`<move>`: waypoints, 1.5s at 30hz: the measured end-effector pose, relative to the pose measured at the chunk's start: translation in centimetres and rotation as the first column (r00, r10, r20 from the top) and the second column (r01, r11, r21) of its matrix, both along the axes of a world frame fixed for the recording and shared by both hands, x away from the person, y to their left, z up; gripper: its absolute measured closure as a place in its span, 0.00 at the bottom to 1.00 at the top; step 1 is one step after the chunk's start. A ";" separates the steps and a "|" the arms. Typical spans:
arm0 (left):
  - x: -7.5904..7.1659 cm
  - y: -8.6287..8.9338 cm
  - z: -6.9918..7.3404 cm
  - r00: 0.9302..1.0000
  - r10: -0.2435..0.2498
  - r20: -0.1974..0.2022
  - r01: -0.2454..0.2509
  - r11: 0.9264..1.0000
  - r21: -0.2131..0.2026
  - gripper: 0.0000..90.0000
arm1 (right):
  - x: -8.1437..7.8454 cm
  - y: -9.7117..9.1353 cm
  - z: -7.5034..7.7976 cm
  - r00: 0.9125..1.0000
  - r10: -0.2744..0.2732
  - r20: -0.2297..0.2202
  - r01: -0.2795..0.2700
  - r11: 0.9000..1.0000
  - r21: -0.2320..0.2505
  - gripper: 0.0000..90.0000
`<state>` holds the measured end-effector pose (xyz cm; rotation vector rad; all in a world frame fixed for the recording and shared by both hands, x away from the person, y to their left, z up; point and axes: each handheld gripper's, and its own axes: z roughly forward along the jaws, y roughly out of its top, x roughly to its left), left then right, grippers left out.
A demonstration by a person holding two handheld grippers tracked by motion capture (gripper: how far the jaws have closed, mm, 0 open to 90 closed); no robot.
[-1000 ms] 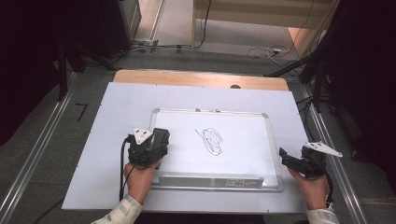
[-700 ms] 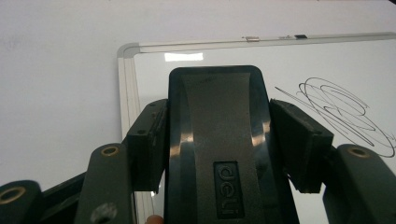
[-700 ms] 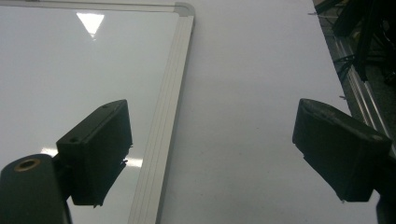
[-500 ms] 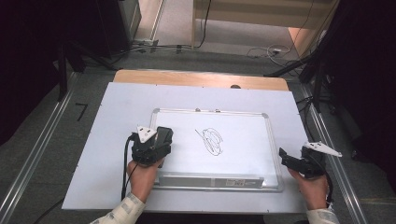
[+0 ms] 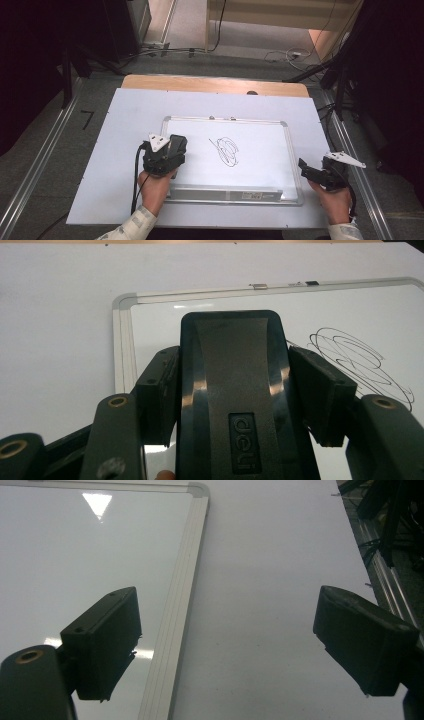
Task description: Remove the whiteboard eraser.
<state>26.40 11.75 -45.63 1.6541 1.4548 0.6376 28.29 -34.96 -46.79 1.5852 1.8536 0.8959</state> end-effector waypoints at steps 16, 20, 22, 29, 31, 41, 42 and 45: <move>0.5 -0.5 0.1 1.000 -0.011 0.001 0.011 1.000 -0.002 0.45 | 0.1 0.2 0.0 1.000 0.002 -0.003 -0.002 1.000 -0.002 0.12; 0.6 -0.8 0.1 1.000 -0.017 -0.002 0.017 1.000 0.003 0.45 | 0.1 0.2 0.0 1.000 0.001 -0.002 -0.002 1.000 -0.004 0.12; 0.6 -0.9 0.1 1.000 -0.022 -0.002 0.022 1.000 0.001 0.45 | 0.1 0.2 0.0 1.000 0.003 -0.002 -0.003 1.000 -0.002 0.12; 1.0 -1.4 0.1 1.000 -0.029 -0.003 0.029 1.000 0.006 0.45 | 0.1 0.2 0.0 1.000 0.006 -0.002 -0.006 1.000 -0.003 0.12; 1.0 -1.6 0.1 0.999 -0.033 -0.002 0.033 0.999 0.008 0.45 | 0.1 0.2 0.0 1.000 0.006 -0.001 -0.006 1.000 -0.003 0.12; 1.5 -2.2 0.0 0.999 -0.046 -0.005 0.046 0.999 0.020 0.45 | 0.1 0.2 0.0 1.000 0.006 -0.005 -0.006 1.000 -0.004 0.12; 1.6 -2.3 0.0 0.999 -0.045 -0.004 0.045 0.999 0.017 0.45 | 0.1 0.2 0.0 1.000 0.007 -0.006 -0.007 1.000 -0.004 0.12; 1.7 -2.6 0.1 0.999 -0.050 -0.002 0.050 0.999 0.018 0.45 | 0.1 0.2 0.0 1.000 0.008 -0.006 -0.008 1.000 -0.005 0.12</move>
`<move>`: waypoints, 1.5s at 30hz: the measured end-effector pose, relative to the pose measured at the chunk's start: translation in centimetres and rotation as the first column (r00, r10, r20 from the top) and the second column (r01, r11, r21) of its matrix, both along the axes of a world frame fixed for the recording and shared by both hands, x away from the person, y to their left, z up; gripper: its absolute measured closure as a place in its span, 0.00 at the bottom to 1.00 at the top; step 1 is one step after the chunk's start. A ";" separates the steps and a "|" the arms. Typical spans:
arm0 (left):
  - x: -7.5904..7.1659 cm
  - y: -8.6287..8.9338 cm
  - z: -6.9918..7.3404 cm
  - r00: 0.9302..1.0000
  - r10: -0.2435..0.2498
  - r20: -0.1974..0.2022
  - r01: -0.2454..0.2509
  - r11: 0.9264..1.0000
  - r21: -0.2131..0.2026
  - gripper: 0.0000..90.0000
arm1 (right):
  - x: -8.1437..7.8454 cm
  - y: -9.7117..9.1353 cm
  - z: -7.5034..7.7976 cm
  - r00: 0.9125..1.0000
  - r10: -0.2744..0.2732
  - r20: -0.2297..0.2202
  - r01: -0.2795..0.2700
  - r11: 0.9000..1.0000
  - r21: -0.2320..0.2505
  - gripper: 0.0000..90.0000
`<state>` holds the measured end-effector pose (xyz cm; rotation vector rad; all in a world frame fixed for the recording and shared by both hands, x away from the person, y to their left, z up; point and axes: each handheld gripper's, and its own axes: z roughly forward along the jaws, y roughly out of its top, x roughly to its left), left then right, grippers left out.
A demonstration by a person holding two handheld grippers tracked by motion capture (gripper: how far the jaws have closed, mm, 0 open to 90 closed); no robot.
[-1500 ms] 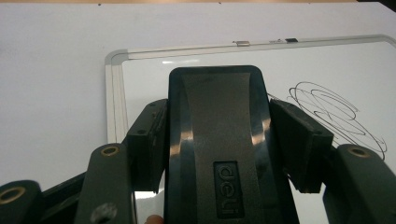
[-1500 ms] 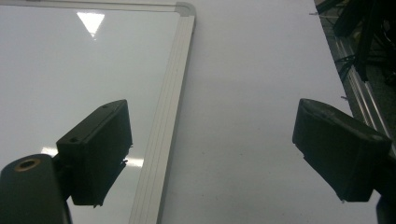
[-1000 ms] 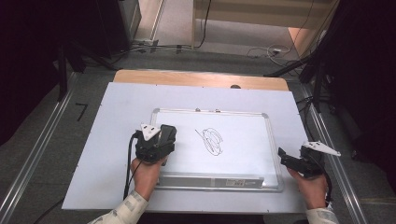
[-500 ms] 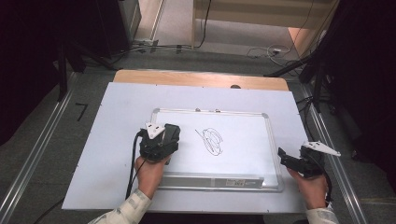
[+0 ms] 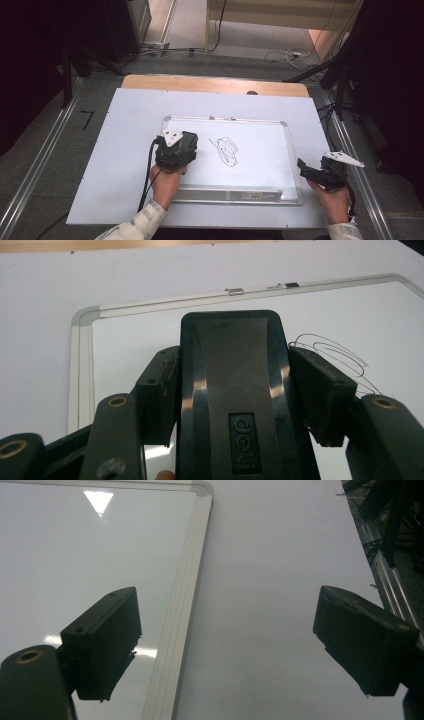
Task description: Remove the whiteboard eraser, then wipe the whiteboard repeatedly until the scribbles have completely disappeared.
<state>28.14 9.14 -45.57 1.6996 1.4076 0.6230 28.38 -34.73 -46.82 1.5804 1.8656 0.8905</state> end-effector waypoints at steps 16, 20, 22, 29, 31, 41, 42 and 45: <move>0.8 -1.5 0.1 1.000 -0.025 -0.004 0.025 1.000 0.011 0.45 | 0.0 0.0 0.0 1.000 0.005 0.000 -0.005 1.000 0.003 0.12; 1.0 -2.0 0.3 0.999 -0.033 0.000 0.033 0.999 0.008 0.45 | 0.0 0.1 0.0 1.000 0.004 0.001 -0.004 1.000 0.004 0.12; 1.1 -2.2 0.4 0.999 -0.035 0.001 0.035 0.999 0.012 0.45 | 0.0 0.1 0.0 1.000 0.004 -0.001 -0.004 1.000 0.004 0.12; 1.7 -3.0 0.5 0.999 -0.041 0.000 0.041 0.999 0.022 0.45 | 0.0 0.1 0.0 1.000 0.005 0.000 -0.005 1.000 0.005 0.12; 1.9 -3.2 0.5 0.999 -0.045 -0.005 0.046 0.999 0.021 0.45 | 0.1 0.1 0.0 1.000 0.005 -0.001 -0.005 1.000 0.006 0.12; 3.4 -4.0 0.3 0.999 -0.034 -0.020 0.035 0.999 0.030 0.45 | 0.1 0.1 0.0 1.000 0.009 -0.001 -0.009 1.000 0.005 0.12; 3.5 -4.1 0.3 0.999 -0.036 -0.022 0.037 0.999 0.031 0.45 | 0.2 0.1 0.0 1.000 0.010 -0.001 -0.010 1.000 0.005 0.12; 3.8 -4.4 0.2 0.999 -0.035 -0.026 0.036 0.999 0.035 0.45 | 0.1 0.1 0.0 1.000 0.011 0.000 -0.011 1.000 0.005 0.12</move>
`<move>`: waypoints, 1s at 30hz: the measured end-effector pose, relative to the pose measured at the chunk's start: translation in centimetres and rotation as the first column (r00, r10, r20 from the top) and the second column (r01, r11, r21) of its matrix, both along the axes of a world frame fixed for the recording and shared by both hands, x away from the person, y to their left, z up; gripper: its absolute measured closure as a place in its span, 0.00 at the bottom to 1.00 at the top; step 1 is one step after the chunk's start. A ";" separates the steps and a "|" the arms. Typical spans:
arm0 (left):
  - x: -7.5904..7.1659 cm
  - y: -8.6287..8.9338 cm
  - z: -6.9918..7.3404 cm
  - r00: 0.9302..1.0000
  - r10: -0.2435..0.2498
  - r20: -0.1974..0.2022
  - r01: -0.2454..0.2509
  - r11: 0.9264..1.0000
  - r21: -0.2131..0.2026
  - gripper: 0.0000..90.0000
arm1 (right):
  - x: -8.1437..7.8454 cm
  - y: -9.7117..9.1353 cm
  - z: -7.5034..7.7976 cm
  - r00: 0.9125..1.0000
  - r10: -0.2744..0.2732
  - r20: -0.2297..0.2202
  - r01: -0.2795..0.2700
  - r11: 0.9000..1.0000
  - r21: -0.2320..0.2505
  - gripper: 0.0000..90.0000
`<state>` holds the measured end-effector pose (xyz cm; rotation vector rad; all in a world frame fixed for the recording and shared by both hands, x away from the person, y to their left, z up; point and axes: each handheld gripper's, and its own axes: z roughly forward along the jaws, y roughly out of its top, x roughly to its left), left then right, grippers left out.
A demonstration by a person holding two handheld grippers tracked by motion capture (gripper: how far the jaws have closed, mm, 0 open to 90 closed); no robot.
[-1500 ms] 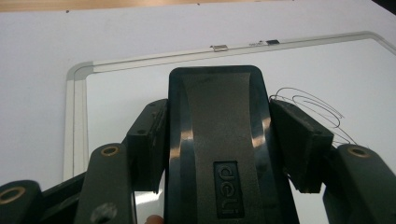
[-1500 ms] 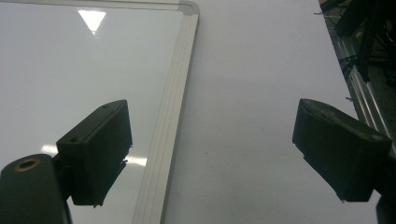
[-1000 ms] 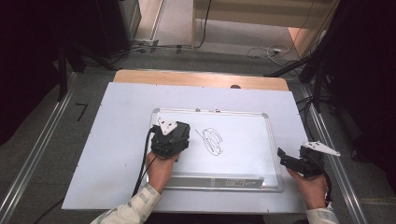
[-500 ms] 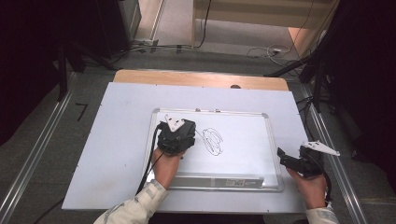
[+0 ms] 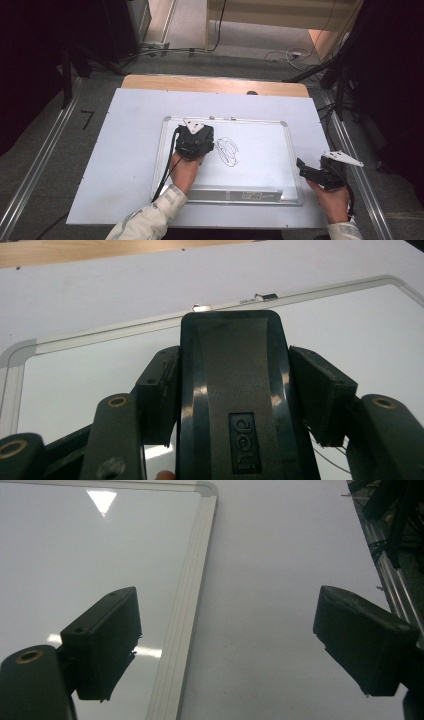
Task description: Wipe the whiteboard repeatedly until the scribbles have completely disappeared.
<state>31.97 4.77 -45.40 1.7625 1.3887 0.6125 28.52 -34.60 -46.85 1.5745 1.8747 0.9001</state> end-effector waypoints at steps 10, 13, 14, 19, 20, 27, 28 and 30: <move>1.0 -0.8 -0.4 1.000 0.004 -0.005 -0.004 1.000 0.007 0.45 | 0.0 0.0 0.0 1.000 0.002 0.000 -0.002 1.000 0.001 0.12; 1.3 -1.0 -0.6 1.000 0.011 0.001 -0.011 1.000 0.021 0.45 | 0.0 0.0 0.0 1.000 0.003 0.001 -0.003 1.000 0.000 0.12; 1.4 -1.0 -0.6 1.000 0.015 0.006 -0.015 1.000 0.022 0.45 | 0.0 0.0 0.0 1.000 0.004 0.001 -0.004 1.000 0.001 0.12; 2.0 -1.2 -0.9 1.000 0.029 0.005 -0.030 0.999 0.035 0.45 | 0.0 0.0 0.0 1.000 0.005 0.000 -0.005 1.000 0.002 0.12; 2.2 -1.3 -0.9 0.999 0.035 0.005 -0.035 0.999 0.038 0.45 | 0.0 0.0 0.0 1.000 0.006 0.001 -0.006 1.000 0.001 0.12; 2.8 -1.4 -1.7 0.999 0.047 -0.009 -0.046 0.998 0.043 0.45 | 0.0 0.0 0.0 1.000 0.007 0.001 -0.007 1.000 0.002 0.12; 2.9 -1.4 -1.7 0.999 0.045 -0.010 -0.045 0.998 0.044 0.45 | 0.0 0.0 0.0 1.000 0.007 0.001 -0.007 1.000 0.003 0.12; 3.0 -1.4 -1.8 0.999 0.041 -0.005 -0.040 0.998 0.042 0.45 | 0.0 0.0 0.0 1.000 0.007 0.001 -0.007 1.000 0.003 0.12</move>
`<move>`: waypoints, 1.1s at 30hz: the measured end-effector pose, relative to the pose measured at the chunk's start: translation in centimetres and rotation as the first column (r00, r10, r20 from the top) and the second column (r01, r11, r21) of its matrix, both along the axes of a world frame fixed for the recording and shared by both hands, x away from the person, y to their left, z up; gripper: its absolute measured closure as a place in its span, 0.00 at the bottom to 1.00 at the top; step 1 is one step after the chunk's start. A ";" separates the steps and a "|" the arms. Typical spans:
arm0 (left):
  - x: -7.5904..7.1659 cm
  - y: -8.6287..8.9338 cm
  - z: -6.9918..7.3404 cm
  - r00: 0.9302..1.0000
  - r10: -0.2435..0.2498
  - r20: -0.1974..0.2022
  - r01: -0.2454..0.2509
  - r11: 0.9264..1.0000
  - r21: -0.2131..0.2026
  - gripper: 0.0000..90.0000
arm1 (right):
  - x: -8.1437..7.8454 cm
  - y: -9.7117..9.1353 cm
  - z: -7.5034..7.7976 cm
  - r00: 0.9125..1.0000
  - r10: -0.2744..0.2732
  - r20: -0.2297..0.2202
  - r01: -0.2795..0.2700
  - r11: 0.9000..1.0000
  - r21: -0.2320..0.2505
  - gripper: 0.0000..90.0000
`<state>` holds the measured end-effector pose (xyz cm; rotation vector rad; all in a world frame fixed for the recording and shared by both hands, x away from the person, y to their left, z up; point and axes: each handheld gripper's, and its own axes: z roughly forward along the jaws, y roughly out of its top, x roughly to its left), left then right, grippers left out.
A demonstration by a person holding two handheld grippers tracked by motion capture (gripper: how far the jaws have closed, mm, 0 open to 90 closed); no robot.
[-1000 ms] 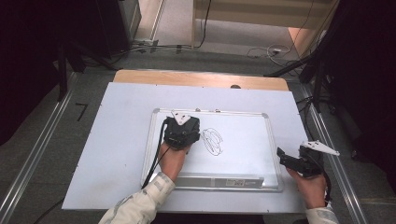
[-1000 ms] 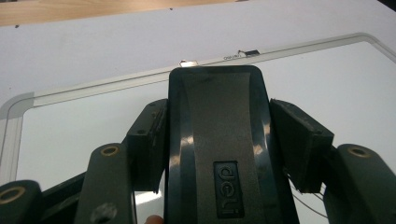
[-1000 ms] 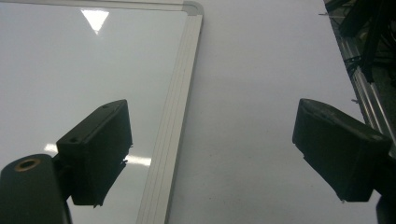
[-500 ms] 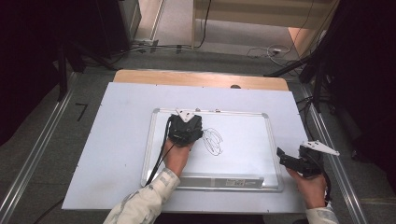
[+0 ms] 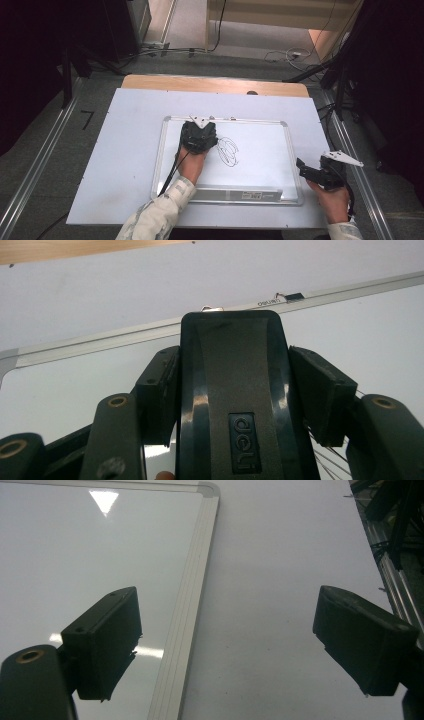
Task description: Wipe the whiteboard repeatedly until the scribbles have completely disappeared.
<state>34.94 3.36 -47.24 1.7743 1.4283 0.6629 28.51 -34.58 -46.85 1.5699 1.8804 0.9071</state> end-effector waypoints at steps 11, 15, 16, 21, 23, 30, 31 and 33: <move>0.6 -0.2 -1.2 0.999 -0.020 -0.033 0.022 0.999 0.048 0.45 | 0.0 0.0 0.0 1.000 0.004 0.002 -0.004 1.000 0.000 0.12; 0.7 -0.4 -1.6 0.998 -0.026 -0.056 0.028 0.999 0.041 0.45 | 0.0 0.0 0.0 1.000 0.005 0.000 -0.005 1.000 -0.001 0.12; 0.7 -0.4 -1.7 0.998 -0.027 -0.065 0.029 0.999 0.041 0.45 | 0.0 0.0 0.0 1.000 0.005 0.000 -0.005 1.000 0.000 0.12; 0.7 -0.6 -2.0 0.997 -0.029 -0.066 0.032 0.998 0.055 0.45 | 0.0 0.0 0.0 1.000 0.005 0.001 -0.005 1.000 0.000 0.12; 0.7 -0.6 -2.0 0.997 -0.027 -0.066 0.031 0.998 0.058 0.45 | 0.0 0.0 0.0 1.000 0.005 0.000 -0.005 1.000 -0.001 0.12; 0.8 -0.6 -2.0 0.997 -0.021 -0.080 0.025 0.999 0.044 0.45 | 0.0 0.1 0.0 1.000 0.003 -0.001 -0.003 1.000 0.000 0.12; 0.8 -0.6 -2.0 0.997 -0.020 -0.080 0.023 0.999 0.041 0.44 | 0.0 0.1 0.0 1.000 0.004 -0.001 -0.004 1.000 -0.002 0.12; 0.7 -0.7 -2.0 0.996 -0.023 -0.081 0.026 0.999 0.038 0.44 | 0.0 0.1 0.0 1.000 0.004 -0.001 -0.004 1.000 -0.002 0.12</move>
